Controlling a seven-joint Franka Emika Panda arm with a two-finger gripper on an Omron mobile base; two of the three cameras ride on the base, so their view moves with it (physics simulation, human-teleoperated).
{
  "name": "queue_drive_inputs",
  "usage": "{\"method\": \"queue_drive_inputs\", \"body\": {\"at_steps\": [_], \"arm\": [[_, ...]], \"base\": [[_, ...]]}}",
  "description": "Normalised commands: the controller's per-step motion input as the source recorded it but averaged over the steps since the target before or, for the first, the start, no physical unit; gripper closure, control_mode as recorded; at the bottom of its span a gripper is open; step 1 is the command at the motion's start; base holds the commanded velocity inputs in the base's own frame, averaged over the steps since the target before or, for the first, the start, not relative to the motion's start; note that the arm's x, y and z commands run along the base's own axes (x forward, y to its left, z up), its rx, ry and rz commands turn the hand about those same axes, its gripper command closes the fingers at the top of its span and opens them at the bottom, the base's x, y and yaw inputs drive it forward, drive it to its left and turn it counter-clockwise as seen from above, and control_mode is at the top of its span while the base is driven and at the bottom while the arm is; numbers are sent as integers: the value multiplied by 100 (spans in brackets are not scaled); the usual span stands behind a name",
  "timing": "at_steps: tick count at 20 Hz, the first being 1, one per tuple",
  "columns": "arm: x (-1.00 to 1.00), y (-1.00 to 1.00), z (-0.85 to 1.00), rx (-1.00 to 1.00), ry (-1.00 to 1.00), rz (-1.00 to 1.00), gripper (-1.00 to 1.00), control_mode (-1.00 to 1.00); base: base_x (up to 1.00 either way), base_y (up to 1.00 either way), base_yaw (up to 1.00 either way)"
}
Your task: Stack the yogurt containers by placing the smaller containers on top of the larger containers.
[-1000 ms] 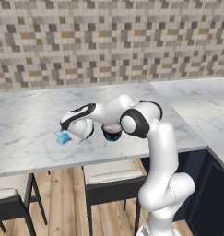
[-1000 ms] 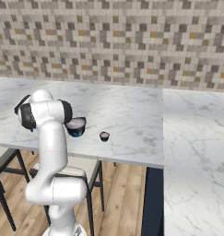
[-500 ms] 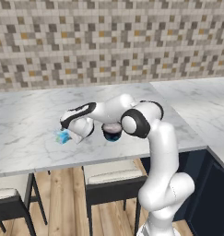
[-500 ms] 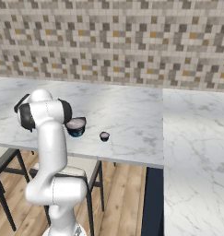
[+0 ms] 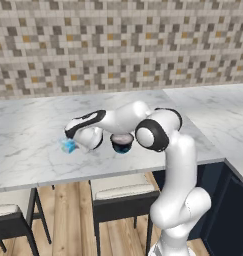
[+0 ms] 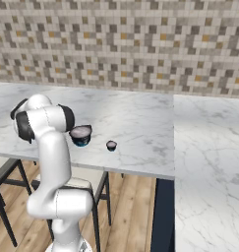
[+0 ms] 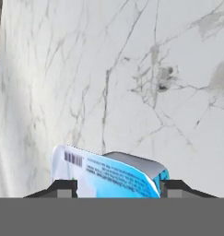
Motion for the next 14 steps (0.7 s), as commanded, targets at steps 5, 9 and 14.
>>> {"method": "queue_drive_inputs", "body": {"at_steps": [5, 9, 14], "arm": [[-17, -19, 18, 4, -12, -4, 100, -100], [-12, -25, 20, 9, -1, -7, 100, -100], [-9, -26, 22, 9, 0, -8, 100, -100]], "base": [[0, 0, 0], [0, 0, 0], [0, 0, 0]]}}
